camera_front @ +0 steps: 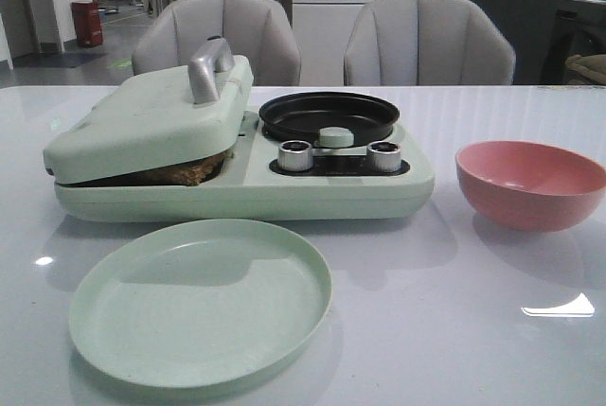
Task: Make breakfast with bread and shrimp
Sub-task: 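Release the lid handle and raise the left gripper away, then reach the right gripper to the pink bowl rim and grasp it, then lift the pink bowl with the right gripper over the frying pan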
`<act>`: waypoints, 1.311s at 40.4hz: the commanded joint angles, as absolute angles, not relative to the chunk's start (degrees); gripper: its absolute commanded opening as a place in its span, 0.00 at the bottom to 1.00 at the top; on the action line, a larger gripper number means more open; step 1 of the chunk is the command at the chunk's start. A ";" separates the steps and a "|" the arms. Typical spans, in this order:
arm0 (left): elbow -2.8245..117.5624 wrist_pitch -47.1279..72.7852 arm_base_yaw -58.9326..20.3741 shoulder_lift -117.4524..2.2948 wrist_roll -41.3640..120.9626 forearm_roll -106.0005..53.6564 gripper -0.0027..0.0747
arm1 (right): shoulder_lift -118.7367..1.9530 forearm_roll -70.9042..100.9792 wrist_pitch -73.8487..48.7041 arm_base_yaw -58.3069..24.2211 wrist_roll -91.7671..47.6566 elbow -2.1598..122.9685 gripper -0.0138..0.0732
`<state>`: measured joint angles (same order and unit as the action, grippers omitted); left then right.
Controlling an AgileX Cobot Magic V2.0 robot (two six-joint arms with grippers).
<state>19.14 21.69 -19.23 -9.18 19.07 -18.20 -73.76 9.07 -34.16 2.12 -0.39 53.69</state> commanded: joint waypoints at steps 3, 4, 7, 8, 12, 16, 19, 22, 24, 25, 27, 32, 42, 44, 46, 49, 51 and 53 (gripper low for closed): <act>20.73 17.00 -19.64 -9.70 18.54 -19.29 0.08 | -79.24 14.22 -31.54 5.48 -5.40 59.50 0.69; 20.73 17.00 -19.64 -9.70 18.54 -19.29 0.08 | -80.83 15.30 -31.74 5.93 -6.72 60.21 0.69; 20.73 17.00 -19.64 -9.70 18.54 -19.29 0.08 | -85.28 19.13 -32.93 7.11 -10.23 63.07 0.69; 20.73 17.00 -19.64 -9.70 18.54 -19.29 0.08 | -86.55 19.94 -33.31 7.43 -11.20 63.95 0.69; 20.73 17.00 -19.64 -9.70 18.54 -19.29 0.08 | -92.20 21.33 -35.82 8.93 -13.25 68.19 0.69; 20.73 17.00 -19.64 -9.70 18.54 -19.29 0.08 | -96.53 21.33 -37.63 9.67 -14.01 71.67 0.69; 20.73 17.00 -19.64 -9.70 18.54 -19.29 0.08 | -99.15 21.48 -38.10 9.67 -15.70 73.30 0.69; 20.73 17.00 -19.64 -9.70 18.54 -19.29 0.08 | -101.62 22.14 -38.10 9.67 -16.36 74.67 0.69; 20.73 17.00 -19.64 -9.70 18.54 -19.29 0.08 | -102.85 23.26 -38.10 9.67 -16.72 75.37 0.69; 20.73 17.00 -19.64 -9.70 18.54 -19.29 0.08 | -103.83 23.92 -38.10 9.67 -17.17 75.75 0.69; 20.73 17.00 -19.64 -9.70 18.54 -19.29 0.08 | -104.82 24.98 -38.10 9.67 -18.41 76.20 0.69; 20.73 17.00 -19.64 -9.70 18.54 -19.29 0.08 | -107.04 28.01 -37.94 9.62 -21.47 76.85 0.68; 20.73 17.00 -19.64 -9.70 18.54 -19.29 0.08 | -110.89 30.04 -37.75 9.55 -23.65 76.85 0.52; 20.73 17.00 -19.64 -9.70 18.54 -19.29 0.08 | -111.05 30.09 -37.33 9.55 -23.65 76.85 0.43; 20.73 17.00 -19.64 -9.70 18.54 -19.29 0.08 | -111.05 30.60 -36.73 9.55 -23.65 76.85 0.33; 20.73 17.00 -19.64 -9.70 18.54 -19.29 0.08 | -110.69 31.00 -36.73 9.55 -23.65 77.49 0.22; 20.73 17.00 -19.64 -9.70 18.54 -19.29 0.08 | -110.44 31.57 -37.00 9.55 -23.65 78.26 0.17; 20.73 17.00 -19.64 -9.70 18.54 -19.29 0.08 | -109.98 32.10 -37.23 9.55 -23.65 78.93 0.15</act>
